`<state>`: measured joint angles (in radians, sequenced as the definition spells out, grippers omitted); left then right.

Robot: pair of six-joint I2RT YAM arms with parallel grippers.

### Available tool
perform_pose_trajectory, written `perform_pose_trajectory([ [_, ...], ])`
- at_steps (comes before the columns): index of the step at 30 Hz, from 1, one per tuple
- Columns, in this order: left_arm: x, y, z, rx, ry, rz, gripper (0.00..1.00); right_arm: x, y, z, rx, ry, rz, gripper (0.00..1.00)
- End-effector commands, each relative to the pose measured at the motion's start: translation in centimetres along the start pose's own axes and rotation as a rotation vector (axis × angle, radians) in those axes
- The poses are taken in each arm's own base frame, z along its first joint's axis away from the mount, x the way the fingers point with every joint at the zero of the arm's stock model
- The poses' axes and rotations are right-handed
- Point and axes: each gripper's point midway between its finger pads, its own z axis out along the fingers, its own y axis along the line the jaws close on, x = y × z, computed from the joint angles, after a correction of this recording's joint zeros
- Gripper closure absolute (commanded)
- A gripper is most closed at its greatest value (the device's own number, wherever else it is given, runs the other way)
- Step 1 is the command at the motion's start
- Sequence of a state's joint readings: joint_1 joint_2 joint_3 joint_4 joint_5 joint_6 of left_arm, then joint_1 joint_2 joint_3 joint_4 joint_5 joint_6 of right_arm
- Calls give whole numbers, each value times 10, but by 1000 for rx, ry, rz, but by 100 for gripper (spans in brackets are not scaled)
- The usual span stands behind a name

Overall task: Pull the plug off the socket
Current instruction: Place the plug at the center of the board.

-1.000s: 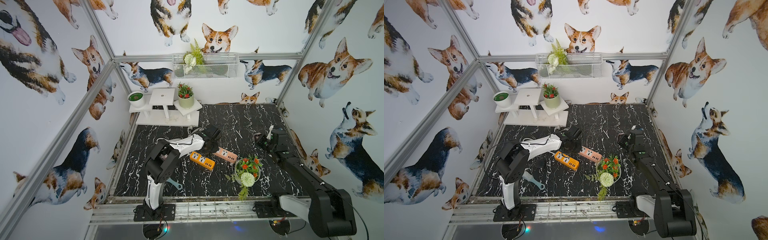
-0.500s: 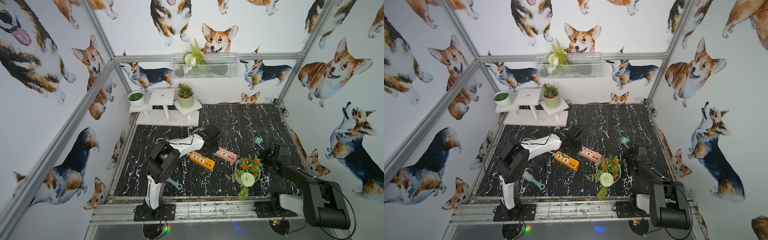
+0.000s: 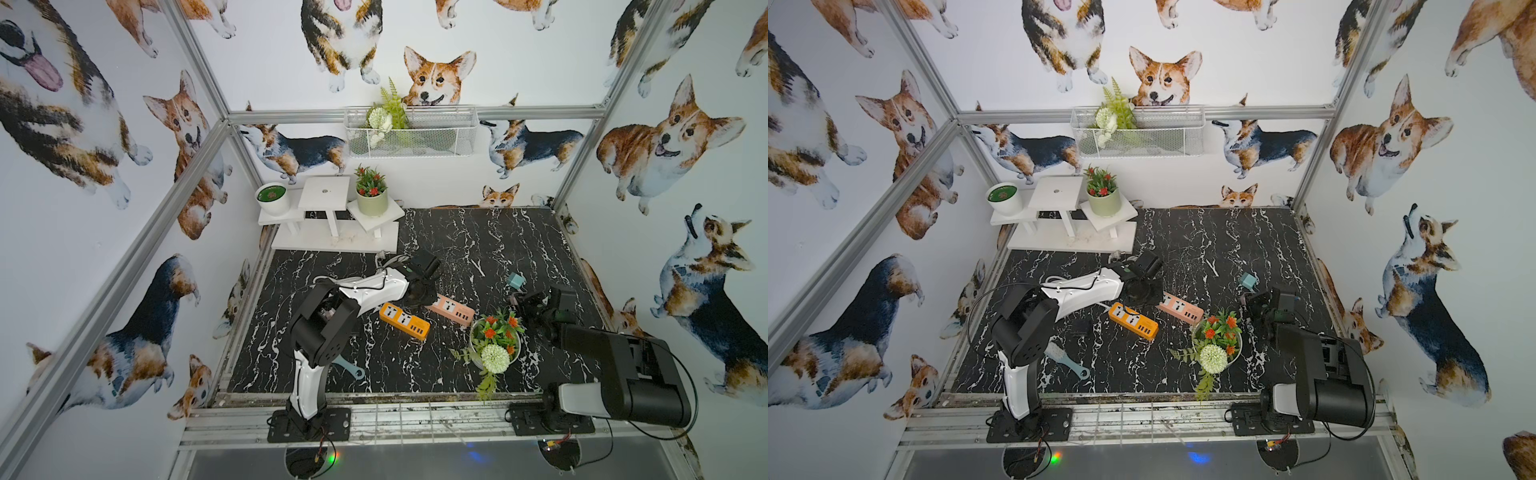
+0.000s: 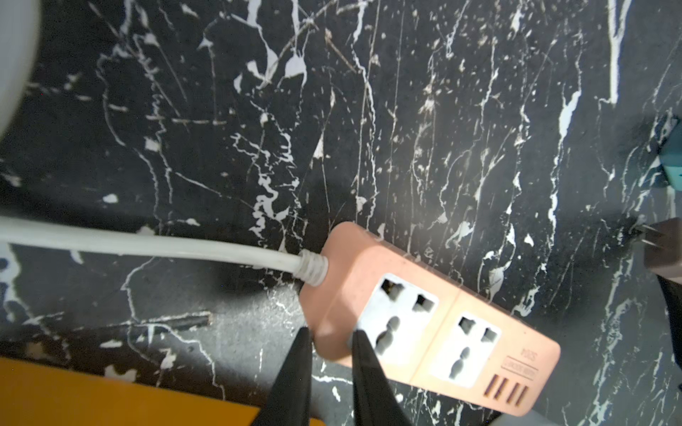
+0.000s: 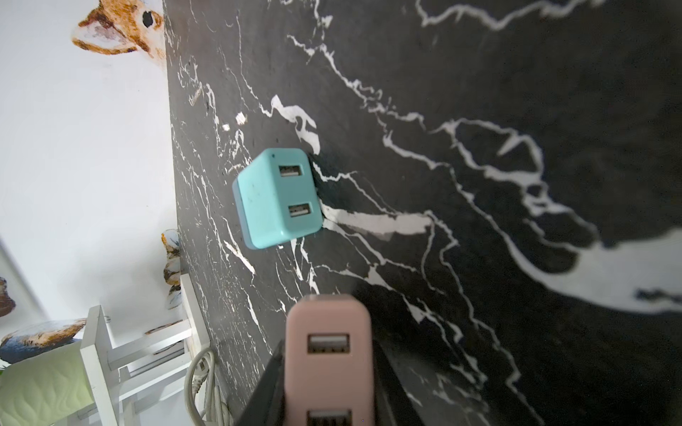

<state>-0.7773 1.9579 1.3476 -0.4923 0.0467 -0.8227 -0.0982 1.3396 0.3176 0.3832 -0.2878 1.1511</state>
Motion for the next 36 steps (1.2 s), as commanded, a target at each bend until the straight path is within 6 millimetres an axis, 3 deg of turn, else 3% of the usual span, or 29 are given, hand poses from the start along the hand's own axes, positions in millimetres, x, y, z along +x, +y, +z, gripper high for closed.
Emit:
perform_pose_trajectory([
  [1,31,49,5,-199,112,4,79,10,-36,-6,159,25,46,63],
  [14,34,51,3,-197,108,0,79,15,-49,-14,231,46,91,45],
  [21,31,47,-4,-187,91,-1,79,8,-48,-35,315,8,78,25],
  [28,28,44,-16,-168,68,-11,79,2,-51,-59,440,-20,89,19],
  [31,27,43,-24,-161,57,-13,79,-5,-48,-73,501,-49,83,18],
  [36,22,41,-42,-141,10,-17,78,-35,-4,-101,431,-180,-10,16],
])
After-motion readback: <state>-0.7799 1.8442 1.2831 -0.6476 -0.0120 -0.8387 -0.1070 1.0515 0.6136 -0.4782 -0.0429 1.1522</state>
